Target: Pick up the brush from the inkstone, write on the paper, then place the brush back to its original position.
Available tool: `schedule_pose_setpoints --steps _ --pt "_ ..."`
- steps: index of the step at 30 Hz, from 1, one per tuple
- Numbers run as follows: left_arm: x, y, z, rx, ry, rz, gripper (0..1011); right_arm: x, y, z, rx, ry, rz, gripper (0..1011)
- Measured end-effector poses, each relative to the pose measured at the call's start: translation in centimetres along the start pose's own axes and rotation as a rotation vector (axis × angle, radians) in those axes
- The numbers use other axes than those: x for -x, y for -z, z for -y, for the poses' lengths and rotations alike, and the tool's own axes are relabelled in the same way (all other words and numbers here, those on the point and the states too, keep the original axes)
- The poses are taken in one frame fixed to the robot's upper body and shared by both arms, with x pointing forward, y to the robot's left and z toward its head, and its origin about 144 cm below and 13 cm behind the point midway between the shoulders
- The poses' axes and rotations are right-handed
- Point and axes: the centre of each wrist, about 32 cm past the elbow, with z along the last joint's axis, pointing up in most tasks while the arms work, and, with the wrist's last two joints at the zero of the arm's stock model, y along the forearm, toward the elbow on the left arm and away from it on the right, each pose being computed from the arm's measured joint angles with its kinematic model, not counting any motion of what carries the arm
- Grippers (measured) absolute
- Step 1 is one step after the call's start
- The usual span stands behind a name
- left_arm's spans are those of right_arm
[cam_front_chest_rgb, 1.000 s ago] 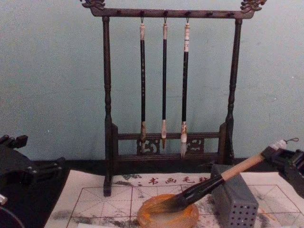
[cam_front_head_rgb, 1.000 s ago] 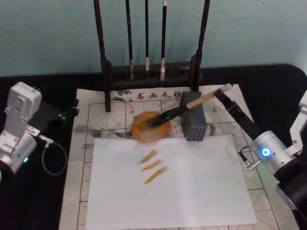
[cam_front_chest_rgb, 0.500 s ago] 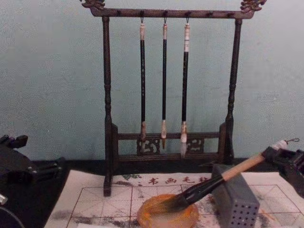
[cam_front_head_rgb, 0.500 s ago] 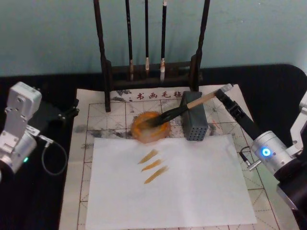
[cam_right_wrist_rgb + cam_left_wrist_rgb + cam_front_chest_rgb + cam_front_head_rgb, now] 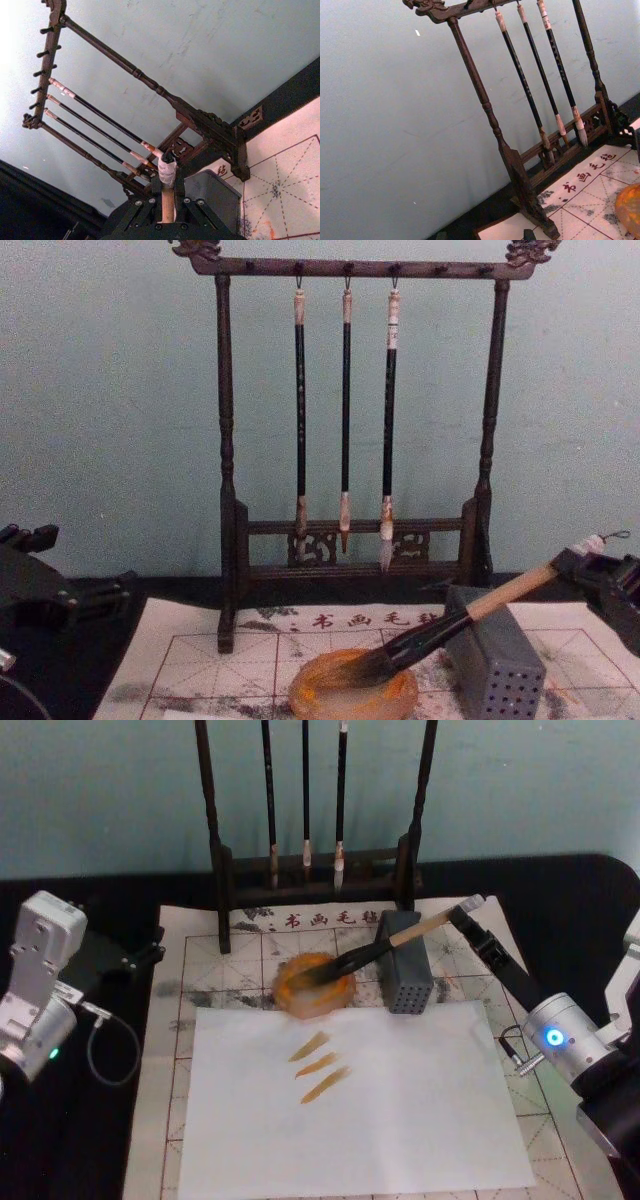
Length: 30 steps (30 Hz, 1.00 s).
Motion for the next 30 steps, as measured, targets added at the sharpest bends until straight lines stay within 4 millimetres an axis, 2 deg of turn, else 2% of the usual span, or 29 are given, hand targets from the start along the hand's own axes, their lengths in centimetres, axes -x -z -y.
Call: schedule_pose_setpoints --steps 6,10,30 --pt "0.0 0.0 0.0 0.0 0.0 0.0 1001 -0.01 0.01 0.0 0.001 0.0 0.0 165" --pt "0.0 0.0 0.0 0.0 0.0 0.0 1001 -0.01 0.02 0.0 0.001 0.0 0.001 249" --pt "0.0 0.0 0.0 0.0 0.0 0.0 1001 -0.01 0.02 0.0 0.001 0.0 0.001 877"
